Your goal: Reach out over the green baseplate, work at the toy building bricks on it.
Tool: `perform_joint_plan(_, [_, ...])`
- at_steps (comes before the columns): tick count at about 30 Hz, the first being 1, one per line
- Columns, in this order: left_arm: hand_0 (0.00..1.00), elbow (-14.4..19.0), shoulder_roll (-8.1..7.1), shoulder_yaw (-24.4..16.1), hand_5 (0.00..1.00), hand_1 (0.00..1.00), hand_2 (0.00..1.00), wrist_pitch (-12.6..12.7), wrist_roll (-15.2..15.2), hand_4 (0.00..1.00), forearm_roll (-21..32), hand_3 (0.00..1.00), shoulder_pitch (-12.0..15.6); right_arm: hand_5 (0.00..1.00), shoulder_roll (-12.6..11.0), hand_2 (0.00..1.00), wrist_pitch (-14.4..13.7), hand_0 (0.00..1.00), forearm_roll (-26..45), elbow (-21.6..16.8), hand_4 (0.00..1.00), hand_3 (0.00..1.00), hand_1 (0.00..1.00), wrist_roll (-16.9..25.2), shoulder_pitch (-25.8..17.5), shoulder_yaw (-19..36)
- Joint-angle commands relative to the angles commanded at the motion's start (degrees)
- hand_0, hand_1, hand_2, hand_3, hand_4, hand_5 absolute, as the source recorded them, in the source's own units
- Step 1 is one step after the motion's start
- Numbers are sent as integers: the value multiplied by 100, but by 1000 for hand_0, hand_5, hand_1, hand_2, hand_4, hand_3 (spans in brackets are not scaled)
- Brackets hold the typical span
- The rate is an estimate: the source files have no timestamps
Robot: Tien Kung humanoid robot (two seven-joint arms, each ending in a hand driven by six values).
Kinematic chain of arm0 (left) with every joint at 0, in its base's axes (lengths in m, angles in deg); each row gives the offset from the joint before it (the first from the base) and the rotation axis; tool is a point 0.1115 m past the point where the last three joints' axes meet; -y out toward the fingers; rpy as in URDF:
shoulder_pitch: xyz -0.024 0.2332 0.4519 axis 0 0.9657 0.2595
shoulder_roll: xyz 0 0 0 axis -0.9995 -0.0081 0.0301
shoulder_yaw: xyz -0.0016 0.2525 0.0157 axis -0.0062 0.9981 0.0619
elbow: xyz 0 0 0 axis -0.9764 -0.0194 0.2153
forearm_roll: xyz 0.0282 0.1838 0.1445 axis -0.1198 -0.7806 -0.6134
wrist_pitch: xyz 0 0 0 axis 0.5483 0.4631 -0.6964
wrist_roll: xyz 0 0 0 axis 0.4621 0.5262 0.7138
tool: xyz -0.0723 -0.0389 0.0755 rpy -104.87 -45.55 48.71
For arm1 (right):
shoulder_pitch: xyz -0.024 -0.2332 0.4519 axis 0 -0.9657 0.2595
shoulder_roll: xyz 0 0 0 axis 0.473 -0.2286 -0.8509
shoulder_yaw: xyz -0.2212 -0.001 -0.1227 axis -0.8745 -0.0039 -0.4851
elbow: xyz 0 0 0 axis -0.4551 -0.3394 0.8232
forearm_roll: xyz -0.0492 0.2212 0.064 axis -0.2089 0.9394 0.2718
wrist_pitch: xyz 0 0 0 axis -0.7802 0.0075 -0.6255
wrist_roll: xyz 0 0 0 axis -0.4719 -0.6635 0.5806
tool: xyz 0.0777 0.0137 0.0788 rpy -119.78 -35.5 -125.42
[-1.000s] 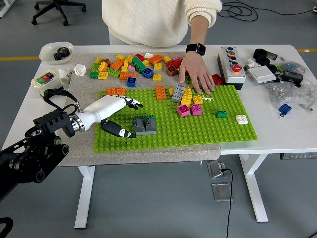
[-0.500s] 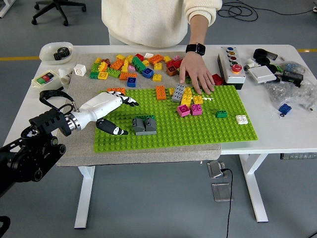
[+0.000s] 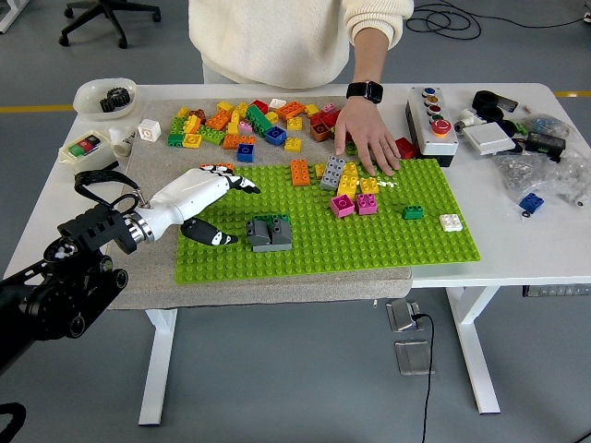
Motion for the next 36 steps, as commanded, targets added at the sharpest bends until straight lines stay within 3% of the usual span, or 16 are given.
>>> perform_joint_plan(12, [853,12,110,-11,95,705,738,-19,77,952,172,731,9,521,3,680,2,740,-10,0,823,610,644,-2,-6,8])
perform_joint_plan(36, [847,40,191,0,186,699,732,-58,139,971,328,710,-23,521,3,680,6,740,-45,0,824,611,644,-3,-18,9])
